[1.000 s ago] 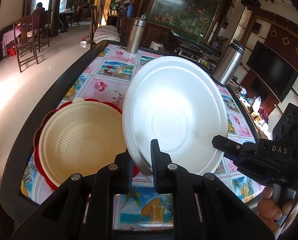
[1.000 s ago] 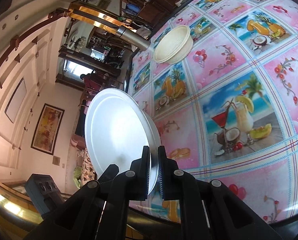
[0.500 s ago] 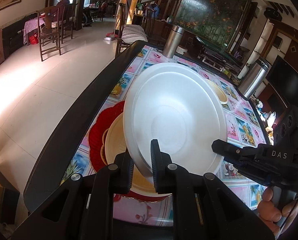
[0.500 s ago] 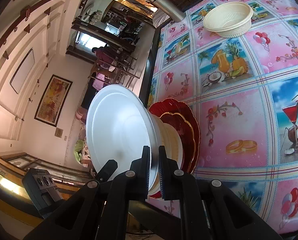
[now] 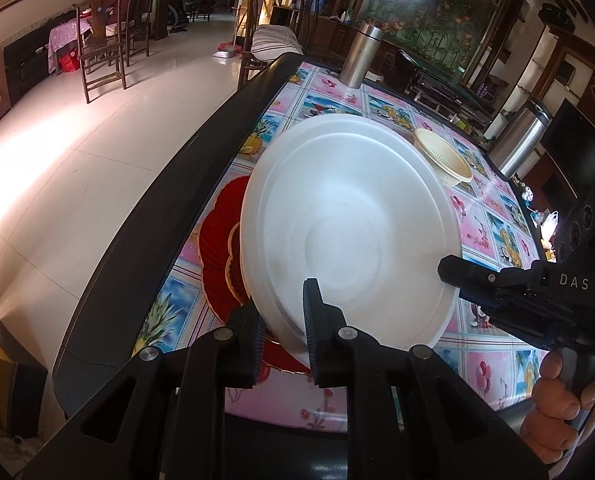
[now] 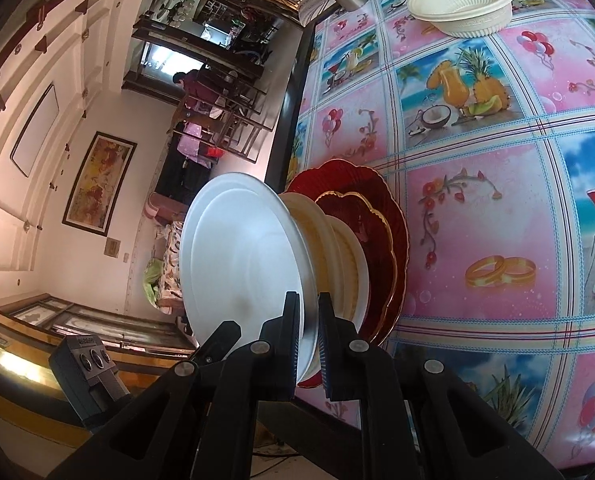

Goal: Organize plates and bowls
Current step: 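Lower the white bowl onto the beige plate atop the stack, then open the right gripper and release the white bowl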

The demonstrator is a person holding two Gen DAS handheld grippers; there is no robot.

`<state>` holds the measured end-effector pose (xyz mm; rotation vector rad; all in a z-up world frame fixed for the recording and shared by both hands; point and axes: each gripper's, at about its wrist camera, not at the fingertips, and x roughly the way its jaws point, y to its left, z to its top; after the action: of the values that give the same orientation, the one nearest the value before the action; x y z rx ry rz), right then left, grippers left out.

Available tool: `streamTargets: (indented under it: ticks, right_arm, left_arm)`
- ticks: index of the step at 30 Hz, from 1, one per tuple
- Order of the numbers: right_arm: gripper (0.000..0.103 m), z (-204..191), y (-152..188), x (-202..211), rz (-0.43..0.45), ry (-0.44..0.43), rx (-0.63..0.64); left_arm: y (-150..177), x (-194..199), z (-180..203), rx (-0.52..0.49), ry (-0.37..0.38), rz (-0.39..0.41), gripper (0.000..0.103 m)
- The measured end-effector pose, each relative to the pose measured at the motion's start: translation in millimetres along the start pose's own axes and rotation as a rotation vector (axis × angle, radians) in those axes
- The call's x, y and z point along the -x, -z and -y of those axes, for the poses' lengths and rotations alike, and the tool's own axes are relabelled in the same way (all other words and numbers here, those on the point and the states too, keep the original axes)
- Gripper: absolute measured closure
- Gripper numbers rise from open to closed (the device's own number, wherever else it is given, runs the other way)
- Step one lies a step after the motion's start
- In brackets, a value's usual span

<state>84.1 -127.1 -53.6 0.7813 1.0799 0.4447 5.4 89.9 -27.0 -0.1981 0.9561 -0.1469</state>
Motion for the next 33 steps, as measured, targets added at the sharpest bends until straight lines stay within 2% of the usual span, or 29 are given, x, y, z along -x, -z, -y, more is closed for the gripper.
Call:
streamTargets:
  ticks: [5,16,17,19,21,23,26,31,33]
  right_arm:
    - [0.093,-2.6,0.2,2.5,0.009,0.007,0.008]
    - [0.095,-3.4,-2.3,3.1,0.027,0.019,0.015]
    - [0.095,-3.1,-2.3,3.5,0.029,0.020,0.015]
    - [0.096,-1.6,-2.6,4.3,0.037,0.028,0.014]
    - [0.097,-0.8,-3.2,4.6,0.037,0.029,0.013]
    - [0.097,-0.7,-3.2,4.3,0.038,0.032,0.013]
    - [0.097,-0.6,-2.6,4.4,0.033,0.027,0.012]
    - [0.097,0.2,-2.3,6.2,0.033,0.024,0.013]
    - [0.097,2.1,-2.5,6.1,0.031,0.022,0.006]
  left_arm:
    - [0.8,0.0,-3.9,0.003,-0.008,-0.005,0.087]
    - [1.6,-4.0,-1.0,-0.059,-0.072,-0.029,0.083]
    - [1.8,-4.2,-2.3,-0.059,-0.073,-0.032,0.082]
    - [1.5,-4.2,-3.4,-0.059,-0.083,-0.031,0.071]
    - [1.1,-5.3,-3.8,-0.068,-0.090,-0.031,0.067]
    - [0.3,-6.8,-2.4,-0.079,-0.100,-0.035,0.067]
    - [-2.1,-4.6,3.6,-0.133,-0.164,-0.017,0.067]
    - [-2.9,-0.2,21.5,-0.283,-0.311,0.019,0.067]
    - [-0.5,-1.7,29.0,-0.355,-0.368,0.021,0.062]
